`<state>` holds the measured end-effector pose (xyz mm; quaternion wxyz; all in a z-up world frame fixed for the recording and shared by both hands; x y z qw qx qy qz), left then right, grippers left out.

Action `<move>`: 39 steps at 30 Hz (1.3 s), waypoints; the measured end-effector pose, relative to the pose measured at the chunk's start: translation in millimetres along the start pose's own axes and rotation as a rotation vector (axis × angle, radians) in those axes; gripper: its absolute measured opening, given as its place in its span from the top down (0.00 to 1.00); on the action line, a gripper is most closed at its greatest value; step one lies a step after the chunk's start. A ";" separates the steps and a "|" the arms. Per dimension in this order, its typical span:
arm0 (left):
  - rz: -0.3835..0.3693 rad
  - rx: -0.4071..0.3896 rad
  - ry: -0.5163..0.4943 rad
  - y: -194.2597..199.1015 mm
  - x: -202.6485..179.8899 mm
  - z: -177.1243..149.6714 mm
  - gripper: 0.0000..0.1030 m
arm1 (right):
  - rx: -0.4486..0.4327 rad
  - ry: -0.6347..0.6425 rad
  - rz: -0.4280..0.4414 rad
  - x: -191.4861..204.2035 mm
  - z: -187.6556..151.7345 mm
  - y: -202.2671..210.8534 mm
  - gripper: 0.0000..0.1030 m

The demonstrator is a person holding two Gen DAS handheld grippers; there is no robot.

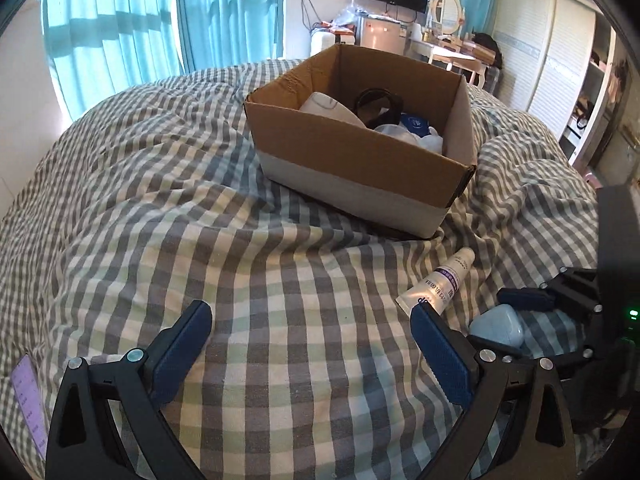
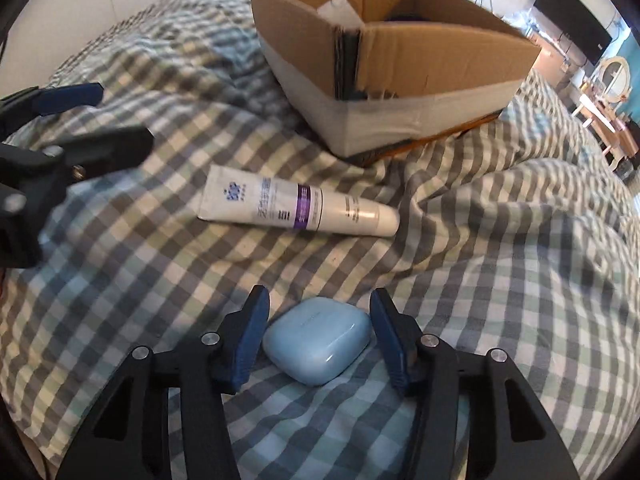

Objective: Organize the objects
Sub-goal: 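Move both tools back out of the box toward the toothpaste and soap case, then grasp the white toothpaste tube with the left tool while the right tool grasps the light-blue soap case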

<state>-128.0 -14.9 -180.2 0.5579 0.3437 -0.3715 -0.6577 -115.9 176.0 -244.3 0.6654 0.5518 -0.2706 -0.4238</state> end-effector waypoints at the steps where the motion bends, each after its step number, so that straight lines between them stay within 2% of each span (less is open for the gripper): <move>1: -0.002 -0.002 -0.001 0.3 -0.5 0.1 0.01 | 0.013 0.001 0.004 -0.7 -0.8 -3.6 0.48; 4: 0.007 0.006 -0.008 -0.2 -1.9 -1.0 0.01 | 0.042 0.022 0.003 2.1 -1.9 -8.6 0.48; 7: 0.017 0.007 -0.016 -0.8 -4.0 -1.9 0.01 | 0.035 0.023 -0.004 2.1 -2.7 -6.4 0.49; 8: 0.020 0.008 -0.019 -0.6 -4.3 -2.3 0.01 | 0.022 0.020 -0.006 1.8 -3.3 -3.8 0.51; 10: 0.027 0.009 -0.024 -1.2 -4.8 -2.3 0.01 | -0.011 0.007 0.001 -0.8 -3.5 5.5 0.64; 13: 0.053 0.019 -0.040 -4.0 -7.4 -0.8 0.01 | -0.058 -0.023 0.037 -6.9 -2.1 19.9 0.73; 17: 0.087 0.025 -0.099 -8.5 -19.5 3.1 0.01 | -0.106 -0.032 0.065 -9.5 1.0 35.5 0.77; 22: 0.094 0.025 -0.150 -13.0 -36.3 11.0 0.01 | -0.175 -0.077 0.056 -26.2 7.4 56.4 0.79; 26: 0.072 0.033 -0.198 -19.7 -56.2 16.4 0.01 | -0.217 -0.138 0.048 -53.3 13.2 70.7 0.79; 32: -0.065 0.080 -0.214 -39.1 -86.0 26.0 0.01 | -0.232 -0.195 0.032 -82.0 15.7 77.8 0.79; 35: -0.097 0.111 -0.208 -52.5 -94.5 27.3 0.07 | -0.227 -0.232 0.060 -93.4 11.2 74.9 0.79; 37: -0.109 0.131 -0.209 -61.6 -98.4 26.7 0.17 | -0.219 -0.248 0.088 -97.6 10.0 69.1 0.79; 39: -0.104 0.148 -0.214 -69.5 -101.3 26.0 0.21 | -0.213 -0.256 0.105 -97.6 9.1 62.7 0.79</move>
Point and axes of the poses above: each gripper's, at about its wrist camera, not at the fingertips, and y roughly against the way its jaws point, x to its left, z to its top, the point moved 6 cm from there along -y, roughly the way its jaws point, and after that the axes turned 8 degrees about x, right-handed, at the moved point
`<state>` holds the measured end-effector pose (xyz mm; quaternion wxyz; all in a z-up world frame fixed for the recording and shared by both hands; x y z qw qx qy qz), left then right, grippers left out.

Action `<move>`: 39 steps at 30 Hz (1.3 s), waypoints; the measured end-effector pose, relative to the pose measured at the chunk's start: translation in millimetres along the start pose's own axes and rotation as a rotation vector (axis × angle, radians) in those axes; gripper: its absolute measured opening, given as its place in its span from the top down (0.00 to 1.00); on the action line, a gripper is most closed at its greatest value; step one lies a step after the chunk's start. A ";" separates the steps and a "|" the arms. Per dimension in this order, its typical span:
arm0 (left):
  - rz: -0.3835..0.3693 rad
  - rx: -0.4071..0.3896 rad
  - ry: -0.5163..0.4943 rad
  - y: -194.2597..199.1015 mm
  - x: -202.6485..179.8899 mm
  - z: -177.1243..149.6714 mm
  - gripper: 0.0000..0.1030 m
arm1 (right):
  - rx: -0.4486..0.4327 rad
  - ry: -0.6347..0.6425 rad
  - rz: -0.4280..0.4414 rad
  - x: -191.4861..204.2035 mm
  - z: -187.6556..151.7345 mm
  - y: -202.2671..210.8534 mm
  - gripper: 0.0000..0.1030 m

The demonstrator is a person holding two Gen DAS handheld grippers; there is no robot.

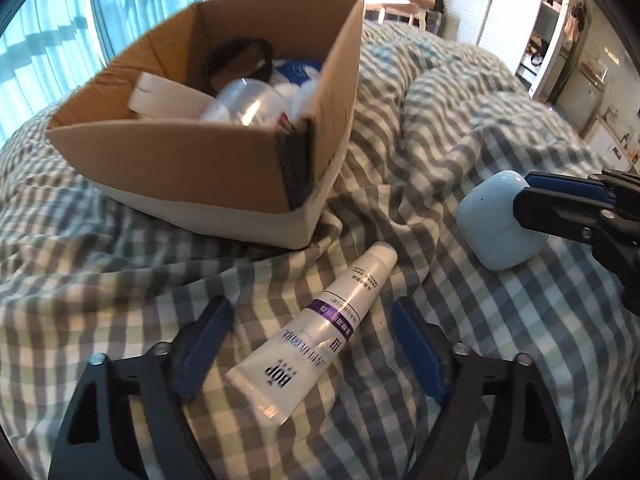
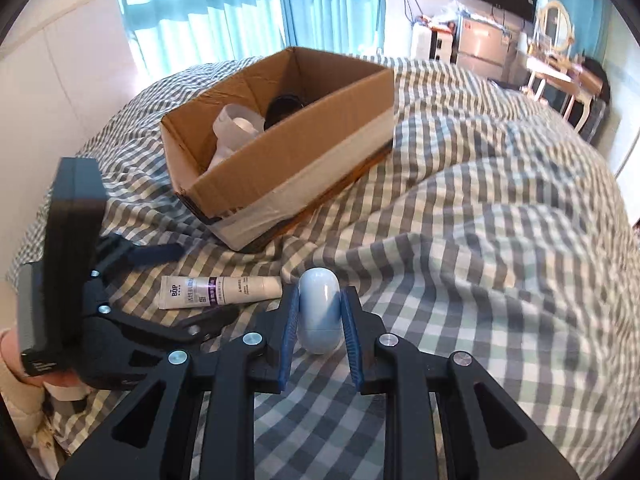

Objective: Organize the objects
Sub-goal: 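Grasp the white toothpaste tube with the left tool while the right tool grasps the light-blue soap case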

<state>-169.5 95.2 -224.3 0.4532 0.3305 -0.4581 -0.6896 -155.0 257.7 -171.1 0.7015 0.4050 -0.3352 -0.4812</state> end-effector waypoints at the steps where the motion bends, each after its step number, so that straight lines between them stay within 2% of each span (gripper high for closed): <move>1: 0.002 0.003 -0.002 -3.0 -0.9 0.2 0.22 | 0.005 -0.002 0.007 0.2 -0.8 -2.8 0.79; 8: 0.004 0.021 -0.020 -15.6 -9.0 0.8 0.22 | 0.025 -0.008 0.017 0.9 -1.9 -16.8 0.79; 9: 0.009 0.020 -0.024 -15.8 -10.0 0.8 0.28 | 0.026 -0.007 0.017 1.1 -2.0 -17.7 0.79; 10: 0.019 0.018 -0.027 -15.4 -10.8 0.8 0.39 | 0.028 -0.005 0.019 1.3 -2.3 -18.7 0.79; 14: 0.005 0.007 -0.049 -10.4 -16.0 -0.6 0.53 | 0.027 -0.012 0.019 1.1 -2.6 -18.6 0.79; 16: -0.015 0.006 -0.055 -7.7 -18.3 -2.0 0.67 | 0.026 -0.011 0.009 1.7 -3.0 -17.9 0.79; 18: -0.047 0.012 -0.057 -4.5 -21.8 -4.8 0.74 | 0.018 -0.009 -0.014 1.2 -4.5 -15.5 0.79; 25: -0.042 -0.004 -0.076 9.7 -29.3 -13.1 0.75 | 0.003 -0.006 -0.022 4.7 -8.7 -6.2 0.84; 32: -0.053 -0.036 -0.003 30.2 -10.9 -24.6 0.75 | 0.011 0.007 -0.043 10.6 -12.0 -6.5 0.85; 33: -0.055 -0.046 0.009 34.8 -6.8 -25.1 0.75 | 0.015 0.007 -0.042 10.8 -11.2 -7.9 0.83; 35: -0.053 -0.065 0.029 40.6 -6.4 -19.8 0.75 | 0.040 0.017 -0.041 12.5 -8.8 -14.1 0.72; 36: -0.051 -0.075 0.038 43.7 -1.8 -18.8 0.75 | 0.049 0.022 -0.048 13.1 -7.9 -17.3 0.61; 37: -0.049 -0.081 0.043 43.0 0.9 -14.6 0.75 | 0.056 0.030 -0.058 14.8 -6.9 -20.8 0.56; 39: -0.033 -0.098 0.057 50.0 10.7 -14.4 0.75 | 0.096 0.050 -0.066 19.5 -4.1 -34.1 0.56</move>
Point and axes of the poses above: each gripper's, at about its wrist camera, not at the fingertips, and y roughly against the way its jaws point, x to its left, z to its top, the point moved 6 cm from there along -y, roughly the way its jaws point, and after that the axes turned 8 degrees about x, right-handed, at the moved point
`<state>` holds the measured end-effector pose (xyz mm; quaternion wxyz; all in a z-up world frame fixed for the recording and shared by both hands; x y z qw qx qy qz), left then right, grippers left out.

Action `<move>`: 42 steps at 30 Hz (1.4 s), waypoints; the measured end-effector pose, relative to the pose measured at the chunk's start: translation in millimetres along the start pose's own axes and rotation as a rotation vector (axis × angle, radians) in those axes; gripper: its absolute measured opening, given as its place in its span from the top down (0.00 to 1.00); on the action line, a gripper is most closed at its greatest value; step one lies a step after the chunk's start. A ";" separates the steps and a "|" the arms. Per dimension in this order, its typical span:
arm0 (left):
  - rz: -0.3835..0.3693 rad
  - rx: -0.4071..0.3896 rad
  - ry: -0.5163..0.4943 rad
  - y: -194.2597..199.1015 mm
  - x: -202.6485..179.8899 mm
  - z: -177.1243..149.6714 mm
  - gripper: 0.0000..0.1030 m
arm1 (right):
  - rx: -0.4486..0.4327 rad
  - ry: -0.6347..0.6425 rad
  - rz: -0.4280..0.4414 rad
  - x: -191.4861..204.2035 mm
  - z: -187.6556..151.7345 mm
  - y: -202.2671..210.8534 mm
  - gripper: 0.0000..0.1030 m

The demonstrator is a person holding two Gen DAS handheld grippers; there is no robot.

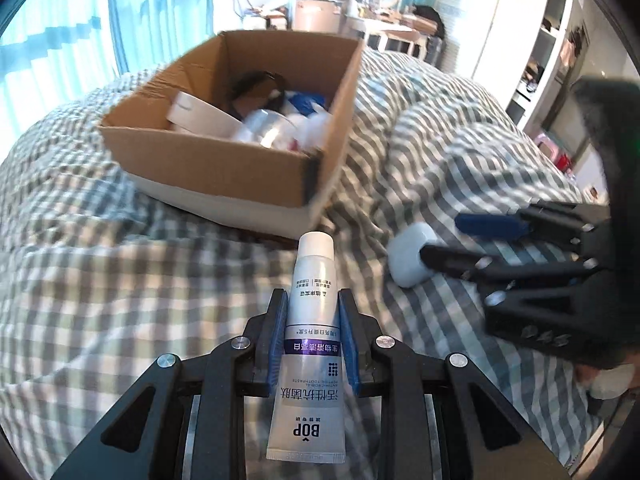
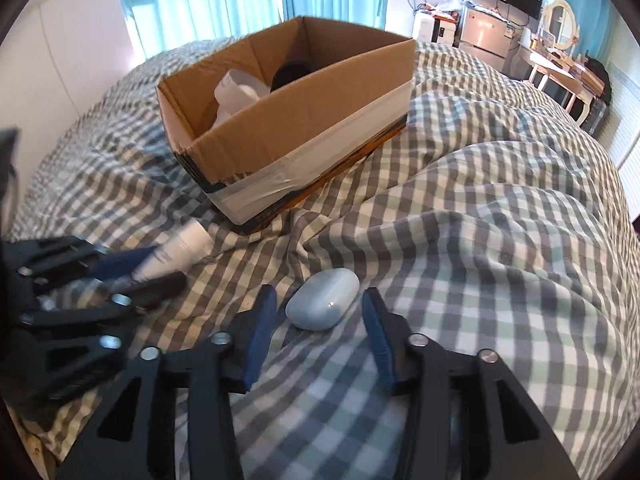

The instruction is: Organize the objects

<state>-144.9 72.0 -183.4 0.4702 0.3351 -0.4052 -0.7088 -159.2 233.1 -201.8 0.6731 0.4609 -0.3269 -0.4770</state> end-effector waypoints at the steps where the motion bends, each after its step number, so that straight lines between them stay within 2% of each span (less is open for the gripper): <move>1: 0.005 -0.003 0.005 0.9 3.7 0.9 0.75 | 0.015 0.007 -0.005 2.7 2.3 -5.9 0.56; 7: 0.004 -0.009 0.049 1.1 23.5 1.5 0.75 | 0.110 0.048 -0.119 6.3 8.8 -43.2 0.52; 15: -0.043 -0.014 0.095 0.9 31.9 0.4 0.75 | 0.122 0.095 -0.180 13.5 2.7 -49.8 0.53; 16: -0.046 -0.019 0.096 3.1 32.5 -0.1 0.75 | 0.106 0.102 -0.183 15.6 1.6 -46.8 0.61; 17: -0.046 -0.025 0.096 5.1 32.9 -0.7 0.75 | 0.069 0.103 -0.195 17.0 1.7 -39.9 0.75; 18: -0.044 -0.029 0.100 6.3 33.0 -0.9 0.75 | 0.036 0.101 -0.182 18.5 1.4 -32.6 0.81; 23: -0.045 -0.046 0.115 13.1 36.4 -3.9 0.75 | -0.024 0.106 -0.185 22.8 -3.4 -15.9 0.86; 24: -0.043 -0.051 0.116 14.3 37.5 -5.0 0.75 | -0.035 0.109 -0.180 24.2 -3.7 -12.0 1.00; 28: -0.037 -0.061 0.129 19.9 42.2 -7.9 0.75 | -0.080 0.122 -0.163 34.2 -1.0 3.4 1.00; 30: -0.037 -0.065 0.131 22.6 42.8 -9.5 0.75 | -0.057 0.137 -0.130 38.6 4.0 0.5 1.00; 32: -0.036 -0.069 0.131 24.7 43.0 -10.7 0.75 | -0.043 0.128 -0.154 36.4 3.8 -6.8 1.00; 33: -0.036 -0.072 0.132 25.6 43.4 -11.4 0.75 | -0.027 0.118 -0.166 34.0 3.6 -10.7 1.00; 35: -0.038 -0.073 0.136 25.3 44.8 -11.7 0.75 | -0.006 0.096 -0.164 29.1 1.4 -15.6 0.90; 37: -0.040 -0.071 0.142 23.0 46.4 -11.1 0.75 | 0.022 0.091 -0.140 27.7 -1.4 -22.2 0.58; 39: -0.045 -0.065 0.150 19.7 48.1 -10.9 0.75 | 0.059 0.093 -0.160 26.4 -2.9 -32.4 0.53; 42: -0.057 -0.054 0.160 14.4 50.0 -11.7 0.75 | 0.105 0.099 -0.203 24.6 -2.9 -46.3 0.51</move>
Point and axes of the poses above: each gripper's, at about its wrist camera, not at the fingertips, and y roughly against the way its jaws point, x to its left, z to its top, the point moved 6 cm from there along -y, roughly the way its jaws point, and after that the axes turned 8 degrees about x, right-handed, at the moved point
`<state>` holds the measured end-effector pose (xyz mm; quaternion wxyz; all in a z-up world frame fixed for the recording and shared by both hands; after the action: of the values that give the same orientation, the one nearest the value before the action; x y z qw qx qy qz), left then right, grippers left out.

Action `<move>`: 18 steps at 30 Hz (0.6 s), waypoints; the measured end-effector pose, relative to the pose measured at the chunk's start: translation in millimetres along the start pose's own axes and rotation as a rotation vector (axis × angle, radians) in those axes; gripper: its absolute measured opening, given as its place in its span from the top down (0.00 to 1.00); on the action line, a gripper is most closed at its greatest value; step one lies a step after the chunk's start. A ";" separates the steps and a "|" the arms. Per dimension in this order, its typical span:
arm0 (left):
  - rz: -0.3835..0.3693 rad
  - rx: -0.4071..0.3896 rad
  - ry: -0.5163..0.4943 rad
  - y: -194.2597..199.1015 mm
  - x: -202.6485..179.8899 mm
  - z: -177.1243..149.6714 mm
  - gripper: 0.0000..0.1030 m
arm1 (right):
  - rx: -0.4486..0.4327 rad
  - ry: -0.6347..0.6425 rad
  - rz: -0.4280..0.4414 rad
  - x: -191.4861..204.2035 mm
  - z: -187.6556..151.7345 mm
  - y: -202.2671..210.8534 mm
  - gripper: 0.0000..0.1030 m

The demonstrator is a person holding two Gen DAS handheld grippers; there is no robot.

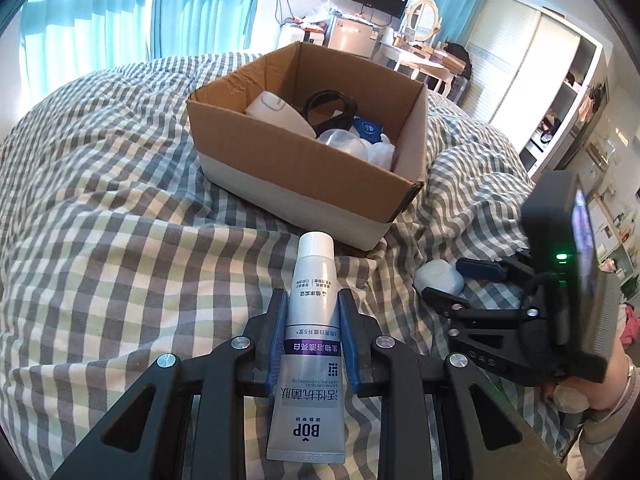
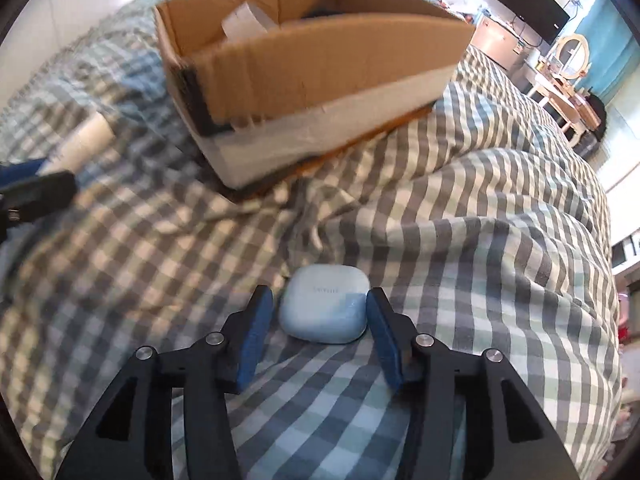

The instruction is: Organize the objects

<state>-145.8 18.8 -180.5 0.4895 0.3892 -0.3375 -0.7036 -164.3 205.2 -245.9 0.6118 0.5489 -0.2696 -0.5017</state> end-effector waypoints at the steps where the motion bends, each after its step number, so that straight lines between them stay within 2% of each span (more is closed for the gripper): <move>1: -0.005 0.004 0.002 -1.5 0.7 0.0 0.75 | 0.017 0.006 -0.007 1.2 1.2 -5.4 0.50; 5: -0.018 0.014 0.009 -6.2 1.5 -0.7 0.75 | 0.057 0.024 -0.033 4.9 1.2 -16.3 0.50; 8: -0.021 0.012 0.010 -5.4 1.1 -0.7 0.75 | 0.049 0.032 -0.041 6.5 -0.7 -13.6 0.51; 18: -0.008 -0.020 -0.025 12.5 -6.9 -5.5 0.75 | -0.087 0.040 0.025 18.3 -13.3 43.8 0.52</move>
<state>-134.1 21.2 -171.0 0.4862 0.3768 -0.3348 -0.7138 -132.2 189.2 -212.1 0.6464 0.5284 -0.2422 -0.4942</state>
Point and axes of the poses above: each gripper's, at about its wrist camera, not at the fingertips, and y roughly against the way its jaws point, x to its left, z to its top, the point moved 6 cm from there along -y, roughly the way its jaws point, and after that the axes turned 8 degrees about x, right-handed, at the moved point
